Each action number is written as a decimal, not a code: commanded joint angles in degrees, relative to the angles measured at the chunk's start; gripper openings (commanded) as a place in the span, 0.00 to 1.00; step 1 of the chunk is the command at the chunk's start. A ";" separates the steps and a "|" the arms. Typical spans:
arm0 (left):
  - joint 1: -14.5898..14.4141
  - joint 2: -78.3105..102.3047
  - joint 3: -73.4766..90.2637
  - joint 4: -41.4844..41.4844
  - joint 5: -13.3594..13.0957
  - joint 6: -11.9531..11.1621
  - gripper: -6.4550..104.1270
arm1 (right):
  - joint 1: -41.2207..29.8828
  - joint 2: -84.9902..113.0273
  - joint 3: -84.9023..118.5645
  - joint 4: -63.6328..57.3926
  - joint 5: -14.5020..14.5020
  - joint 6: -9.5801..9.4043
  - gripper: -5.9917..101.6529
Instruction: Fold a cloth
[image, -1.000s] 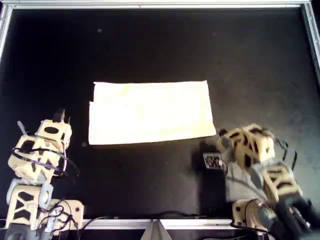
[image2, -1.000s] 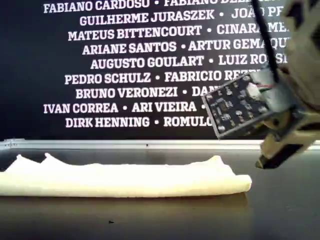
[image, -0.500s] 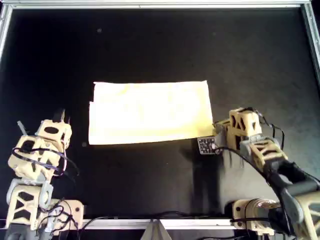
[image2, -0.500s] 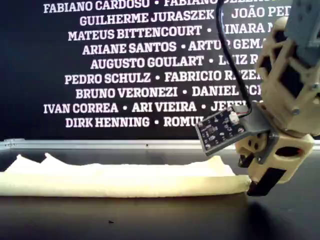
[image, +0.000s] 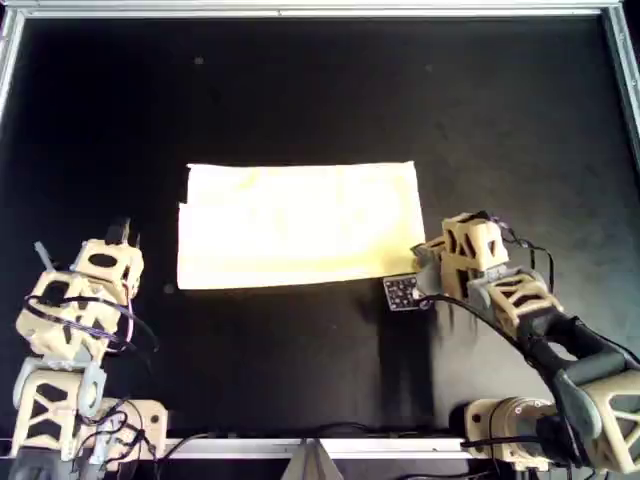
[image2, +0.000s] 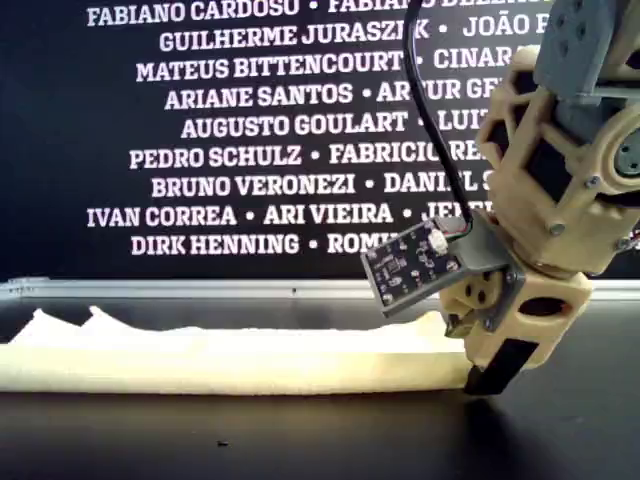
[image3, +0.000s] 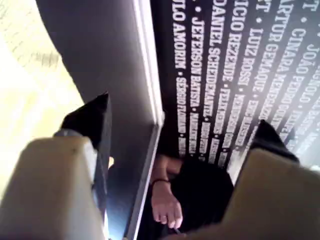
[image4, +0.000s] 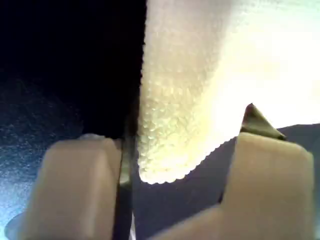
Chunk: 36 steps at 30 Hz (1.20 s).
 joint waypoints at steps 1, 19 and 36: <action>1.41 0.88 -0.62 -0.35 0.18 0.26 0.95 | 0.26 0.26 -3.34 -2.72 0.18 0.18 0.64; 0.97 0.88 2.46 -0.44 0.88 0.26 0.95 | -0.62 0.26 -3.34 -2.90 -0.53 -0.44 0.04; 0.97 0.88 2.20 -0.53 0.44 0.26 0.95 | 0.35 18.19 -1.23 -2.81 0.18 -0.70 0.04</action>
